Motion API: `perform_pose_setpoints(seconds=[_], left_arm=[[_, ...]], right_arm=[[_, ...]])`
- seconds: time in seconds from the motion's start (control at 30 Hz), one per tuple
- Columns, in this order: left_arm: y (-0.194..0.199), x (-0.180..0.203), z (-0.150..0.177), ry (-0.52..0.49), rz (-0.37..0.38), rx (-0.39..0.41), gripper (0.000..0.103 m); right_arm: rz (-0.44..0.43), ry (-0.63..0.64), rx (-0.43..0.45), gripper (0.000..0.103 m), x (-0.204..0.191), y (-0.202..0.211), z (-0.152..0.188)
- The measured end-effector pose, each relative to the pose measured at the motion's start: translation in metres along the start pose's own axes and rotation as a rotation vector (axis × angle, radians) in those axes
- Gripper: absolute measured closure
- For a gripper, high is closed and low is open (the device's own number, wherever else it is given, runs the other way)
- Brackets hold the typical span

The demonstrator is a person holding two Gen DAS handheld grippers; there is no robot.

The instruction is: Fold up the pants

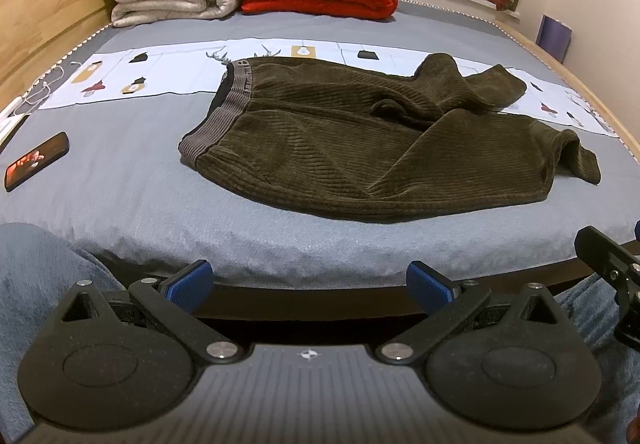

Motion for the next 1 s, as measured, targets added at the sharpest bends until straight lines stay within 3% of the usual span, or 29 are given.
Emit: perform_pose_setpoints(seconds=[0.47,0.8,1.0], left_arm=[[-0.015,-0.007,0.005,0.027,0.001,-0.039,0.0],[-0.053,-0.032,0.012,0.092,0.002,-0.117,0.0],[-0.077,-0.046,-0.002,0.09,-0.019,-0.129,0.0]], right_arm=[[0.006,-0.006,-0.039,0.001,-0.001,-0.013,0.004],[0.024,-0.088,-0.132,0.001,0.008,-0.052,0.008],[-0.004,-0.114,-0.131,0.001,0.008,-0.078,0.001]])
Point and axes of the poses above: each gripper's, at about its wrist camera, not at the fingertips, and y roughly against the way its jaws point, x to its right, z to its underside, the point moved 5 cm from there along -y, roughly the way its jaws point, and after that the axes turned 15 degrees about -y, right-handed, at the moved point
